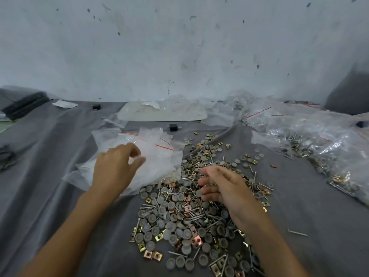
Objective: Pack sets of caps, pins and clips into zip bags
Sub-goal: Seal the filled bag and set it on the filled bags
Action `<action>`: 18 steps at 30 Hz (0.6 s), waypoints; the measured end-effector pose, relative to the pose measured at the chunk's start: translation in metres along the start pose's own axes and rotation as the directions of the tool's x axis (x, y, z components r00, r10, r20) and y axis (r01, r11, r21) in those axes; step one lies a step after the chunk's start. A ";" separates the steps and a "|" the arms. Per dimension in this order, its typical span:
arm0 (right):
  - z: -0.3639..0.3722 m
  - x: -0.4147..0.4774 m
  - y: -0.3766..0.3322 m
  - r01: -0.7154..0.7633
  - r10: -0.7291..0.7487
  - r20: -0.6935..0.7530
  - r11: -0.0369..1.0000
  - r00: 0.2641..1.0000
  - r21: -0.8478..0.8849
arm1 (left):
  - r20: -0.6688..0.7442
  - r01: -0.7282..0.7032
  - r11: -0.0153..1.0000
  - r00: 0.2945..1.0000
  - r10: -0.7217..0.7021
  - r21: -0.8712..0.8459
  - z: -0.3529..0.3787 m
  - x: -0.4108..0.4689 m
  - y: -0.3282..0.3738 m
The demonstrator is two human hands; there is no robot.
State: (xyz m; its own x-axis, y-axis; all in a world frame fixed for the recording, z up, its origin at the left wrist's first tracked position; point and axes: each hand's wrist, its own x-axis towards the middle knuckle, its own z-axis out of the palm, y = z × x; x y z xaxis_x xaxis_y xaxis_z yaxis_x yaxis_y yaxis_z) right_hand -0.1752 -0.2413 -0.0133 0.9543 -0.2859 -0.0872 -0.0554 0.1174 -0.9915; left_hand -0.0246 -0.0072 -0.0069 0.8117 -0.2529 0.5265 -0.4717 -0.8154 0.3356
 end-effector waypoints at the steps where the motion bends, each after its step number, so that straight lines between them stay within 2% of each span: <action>1: 0.000 -0.001 -0.001 0.004 -0.004 0.003 1.000 1.000 0.009 | 0.044 0.026 1.000 0.999 -0.026 -0.014 -0.003 -0.005 0.000; 4: 0.003 -0.005 -0.003 0.019 -0.020 0.010 1.000 1.000 0.023 | -0.027 -0.016 0.991 1.000 0.013 -0.130 -0.017 -0.018 0.010; 6: 0.004 -0.006 -0.004 0.018 -0.019 0.007 0.999 1.000 0.035 | -0.043 -0.165 0.958 0.986 0.159 -0.233 -0.028 -0.029 0.030; 9: 0.001 -0.005 -0.007 -0.062 0.059 0.021 0.985 0.998 0.163 | -0.034 -0.414 0.884 0.908 0.417 -0.215 -0.038 -0.050 0.058; 13: -0.008 -0.003 -0.012 -0.169 0.145 0.101 0.940 0.984 0.297 | -0.023 -0.575 0.784 0.810 0.587 -0.234 -0.033 -0.063 0.065; 14: -0.010 -0.002 -0.011 -0.159 0.139 0.091 0.948 0.986 0.274 | -0.018 -0.593 0.774 0.796 0.605 -0.221 -0.030 -0.063 0.065; 16: -0.010 -0.001 -0.007 -0.124 0.120 0.040 0.986 0.992 0.114 | 0.026 -0.610 0.766 0.779 0.627 -0.203 -0.022 -0.066 0.061; 18: -0.010 -0.002 -0.004 -0.089 0.089 0.001 0.996 0.996 0.000 | 0.154 -0.532 0.828 0.816 0.558 -0.180 -0.015 -0.067 0.053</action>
State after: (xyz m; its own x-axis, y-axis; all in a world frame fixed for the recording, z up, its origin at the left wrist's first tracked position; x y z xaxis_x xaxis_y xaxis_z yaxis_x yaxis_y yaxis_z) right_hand -0.1800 -0.2508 -0.0104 0.9459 -0.2734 -0.1746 -0.1398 0.1422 -0.9799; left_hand -0.1095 -0.0257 -0.0123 0.4521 -0.7410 0.4964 -0.8839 -0.4468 0.1381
